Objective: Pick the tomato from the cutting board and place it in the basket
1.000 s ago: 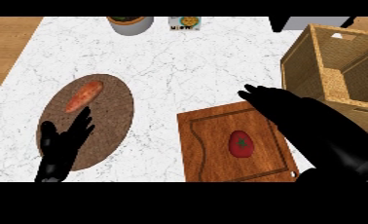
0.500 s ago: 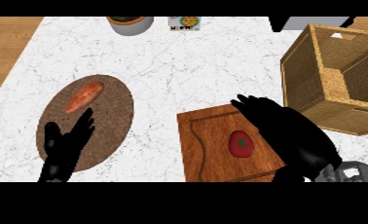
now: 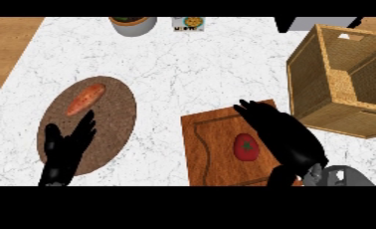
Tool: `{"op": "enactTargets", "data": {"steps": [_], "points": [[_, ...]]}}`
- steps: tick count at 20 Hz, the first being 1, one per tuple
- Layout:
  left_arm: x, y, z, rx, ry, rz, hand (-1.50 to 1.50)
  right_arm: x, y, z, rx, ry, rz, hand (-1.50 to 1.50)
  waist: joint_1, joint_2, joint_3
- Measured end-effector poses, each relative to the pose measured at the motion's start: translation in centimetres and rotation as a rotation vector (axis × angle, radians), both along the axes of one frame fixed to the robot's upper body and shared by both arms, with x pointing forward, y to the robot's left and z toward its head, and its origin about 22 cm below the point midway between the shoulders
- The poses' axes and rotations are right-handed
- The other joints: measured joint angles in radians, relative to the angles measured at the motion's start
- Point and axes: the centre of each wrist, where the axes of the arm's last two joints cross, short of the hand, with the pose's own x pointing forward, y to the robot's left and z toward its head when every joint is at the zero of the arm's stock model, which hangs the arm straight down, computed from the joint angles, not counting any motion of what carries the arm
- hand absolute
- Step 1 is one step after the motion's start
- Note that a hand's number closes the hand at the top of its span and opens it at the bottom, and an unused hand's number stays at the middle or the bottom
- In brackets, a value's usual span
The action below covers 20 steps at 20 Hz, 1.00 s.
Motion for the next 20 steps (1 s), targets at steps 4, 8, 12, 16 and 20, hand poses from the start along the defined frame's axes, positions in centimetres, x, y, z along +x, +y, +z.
{"op": "enactTargets", "data": {"steps": [4,8,12,16,20], "points": [[-0.1,0.2,0.1,0.001,0.004,0.001,0.0,0.4,-0.2,-1.5,0.011,-0.003,-0.003,-1.5,0.0,0.001,-0.001],[-0.1,0.3,0.2,0.002,0.002,-0.001,0.0,1.3,0.4,-2.0,0.016,-0.008,0.005,-1.5,0.001,0.001,-0.002],[-0.1,0.6,0.0,0.006,-0.001,0.001,0.0,0.9,0.7,-3.2,-0.011,-0.001,0.009,-1.5,0.0,0.0,-0.001],[0.0,0.5,-0.1,0.01,0.001,0.005,0.0,1.3,0.9,-4.3,-0.061,0.036,0.005,-1.5,0.0,-0.001,0.001],[-0.2,0.5,0.0,0.005,0.001,0.005,0.0,1.2,1.4,-4.8,-0.089,0.06,-0.003,-1.5,0.0,0.0,-0.001]]}}
